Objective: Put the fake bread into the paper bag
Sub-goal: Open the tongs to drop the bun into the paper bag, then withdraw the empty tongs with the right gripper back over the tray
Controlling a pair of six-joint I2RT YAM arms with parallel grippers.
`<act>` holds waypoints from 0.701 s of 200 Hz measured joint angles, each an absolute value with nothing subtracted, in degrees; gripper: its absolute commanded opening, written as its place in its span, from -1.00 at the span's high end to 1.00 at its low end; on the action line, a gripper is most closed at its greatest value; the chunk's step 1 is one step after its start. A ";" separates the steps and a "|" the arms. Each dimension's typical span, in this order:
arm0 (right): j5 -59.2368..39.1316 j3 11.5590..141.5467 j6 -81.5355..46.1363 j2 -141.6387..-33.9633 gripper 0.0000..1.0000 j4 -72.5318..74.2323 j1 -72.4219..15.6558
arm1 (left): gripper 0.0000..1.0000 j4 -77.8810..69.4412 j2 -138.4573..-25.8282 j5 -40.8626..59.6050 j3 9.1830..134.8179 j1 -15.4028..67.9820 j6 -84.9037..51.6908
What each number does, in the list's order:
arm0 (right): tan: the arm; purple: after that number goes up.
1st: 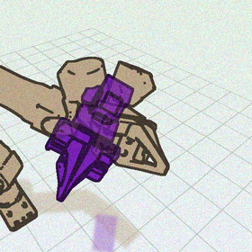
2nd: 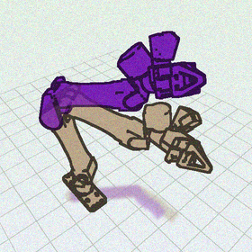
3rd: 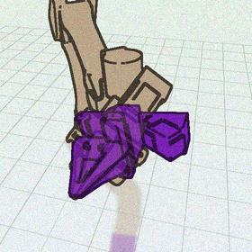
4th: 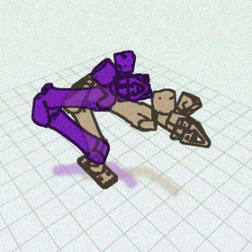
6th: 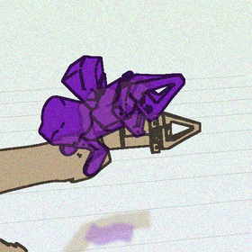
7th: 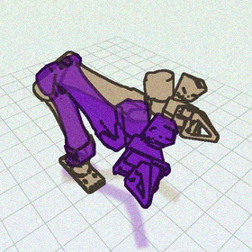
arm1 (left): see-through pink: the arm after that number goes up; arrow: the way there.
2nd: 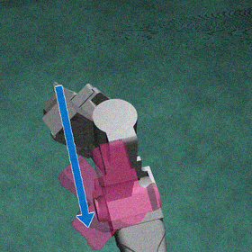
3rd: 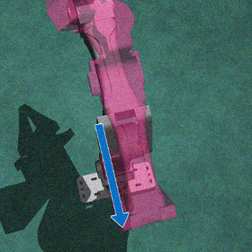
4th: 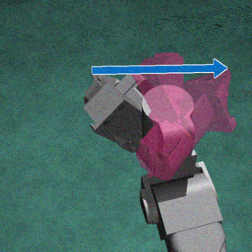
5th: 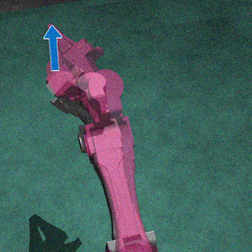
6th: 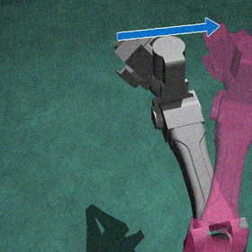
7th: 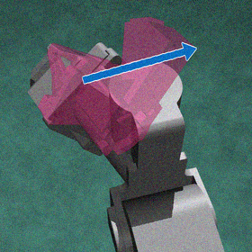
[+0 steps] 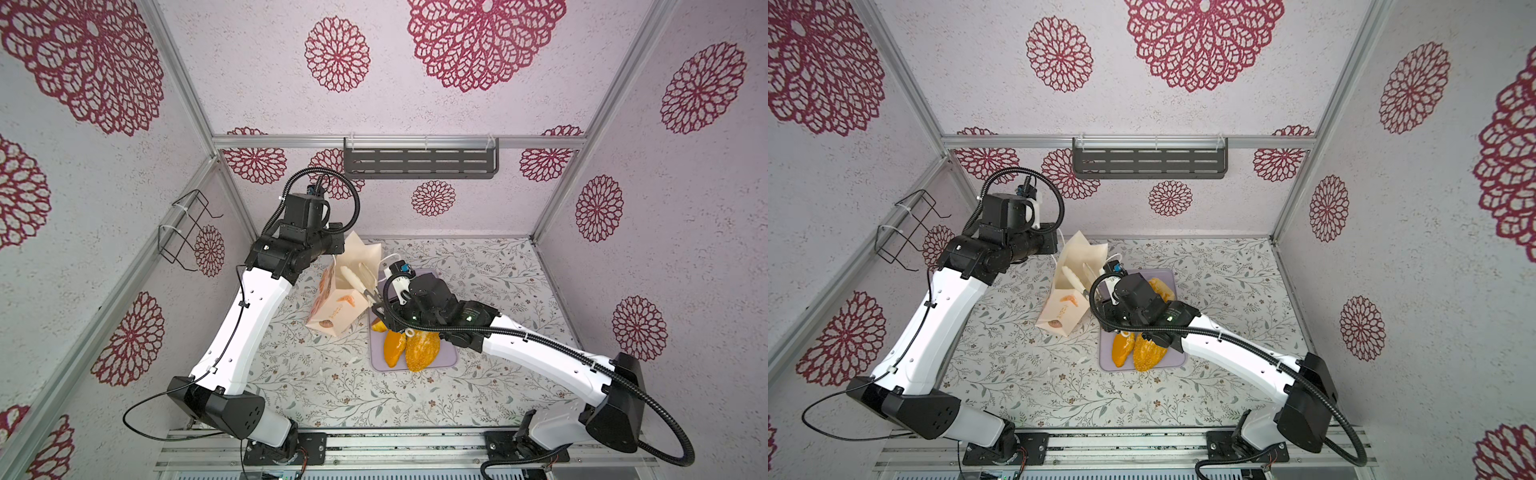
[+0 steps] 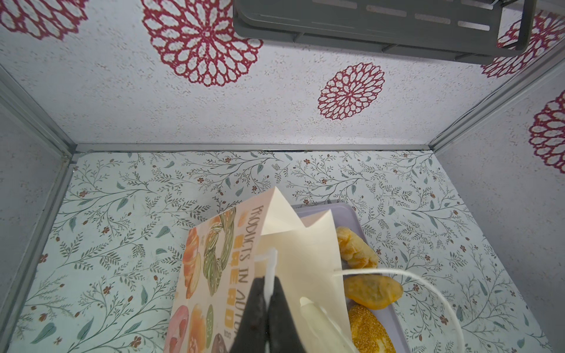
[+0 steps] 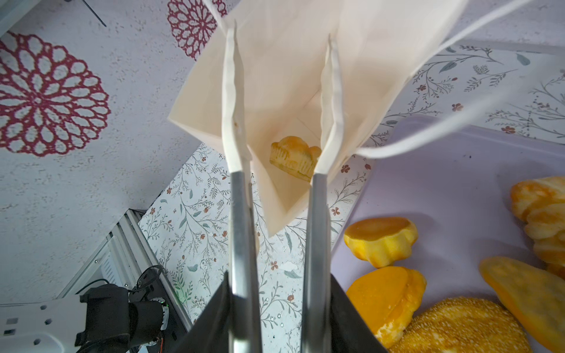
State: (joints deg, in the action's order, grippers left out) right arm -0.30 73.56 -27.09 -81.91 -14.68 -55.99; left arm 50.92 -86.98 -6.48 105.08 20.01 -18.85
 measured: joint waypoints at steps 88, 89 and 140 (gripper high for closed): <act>1.98 70.48 -27.11 -70.28 0.09 -13.13 -53.12 | 1.00 52.53 -86.98 -9.76 106.24 20.01 -17.10; 2.00 70.41 -27.11 -70.13 0.09 -13.13 -53.08 | 1.00 52.56 -86.98 -9.80 106.28 20.01 -17.08; 4.75 66.37 -27.22 -63.96 0.07 -14.06 -50.87 | 1.00 54.52 -86.98 -12.64 109.91 20.03 -14.33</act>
State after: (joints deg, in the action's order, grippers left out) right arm 4.75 66.37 -27.22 -63.96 -14.06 -50.87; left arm 54.52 -86.98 -12.64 109.91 20.03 -14.33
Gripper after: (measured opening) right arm 0.464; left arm 0.051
